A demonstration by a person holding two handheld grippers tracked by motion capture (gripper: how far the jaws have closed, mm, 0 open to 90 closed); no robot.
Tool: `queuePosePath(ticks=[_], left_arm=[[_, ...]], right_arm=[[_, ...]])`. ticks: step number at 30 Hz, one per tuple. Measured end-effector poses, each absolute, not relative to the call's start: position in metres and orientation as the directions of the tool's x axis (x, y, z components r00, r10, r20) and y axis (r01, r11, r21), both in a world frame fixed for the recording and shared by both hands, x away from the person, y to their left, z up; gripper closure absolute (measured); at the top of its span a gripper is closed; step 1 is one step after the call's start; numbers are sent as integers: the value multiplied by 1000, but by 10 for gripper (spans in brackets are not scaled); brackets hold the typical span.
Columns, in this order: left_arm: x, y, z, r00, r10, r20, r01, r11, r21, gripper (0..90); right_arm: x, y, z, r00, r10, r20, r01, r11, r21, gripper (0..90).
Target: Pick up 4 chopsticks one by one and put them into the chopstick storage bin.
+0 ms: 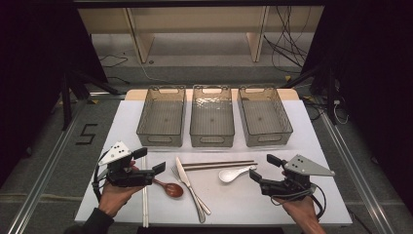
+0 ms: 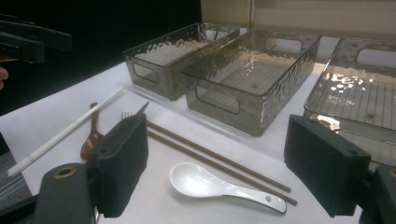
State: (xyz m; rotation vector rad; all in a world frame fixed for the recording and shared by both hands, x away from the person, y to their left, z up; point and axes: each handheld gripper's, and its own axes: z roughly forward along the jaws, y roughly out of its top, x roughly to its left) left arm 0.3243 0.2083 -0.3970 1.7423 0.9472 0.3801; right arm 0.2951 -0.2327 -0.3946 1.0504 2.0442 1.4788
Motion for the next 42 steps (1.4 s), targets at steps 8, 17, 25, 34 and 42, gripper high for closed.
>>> queuePosePath(ticks=[8,17,25,34,42], left_arm=[[327,210,-398,605,768,-212,461,-120,879,112],[328,213,-393,562,803,-199,509,-147,848,158],[328,227,-390,468,859,-207,617,-149,773,158],[334,236,-406,393,905,-159,732,-204,650,185],[343,234,-428,359,921,-149,830,-242,502,223]], right_arm=[[295,-234,-393,-632,768,102,336,154,929,228],[295,-233,-393,-633,767,102,339,157,928,230],[296,-234,-393,-635,765,108,351,160,923,231],[297,-232,-393,-641,760,105,354,172,919,232],[297,-231,-394,-643,757,111,362,173,916,232]])
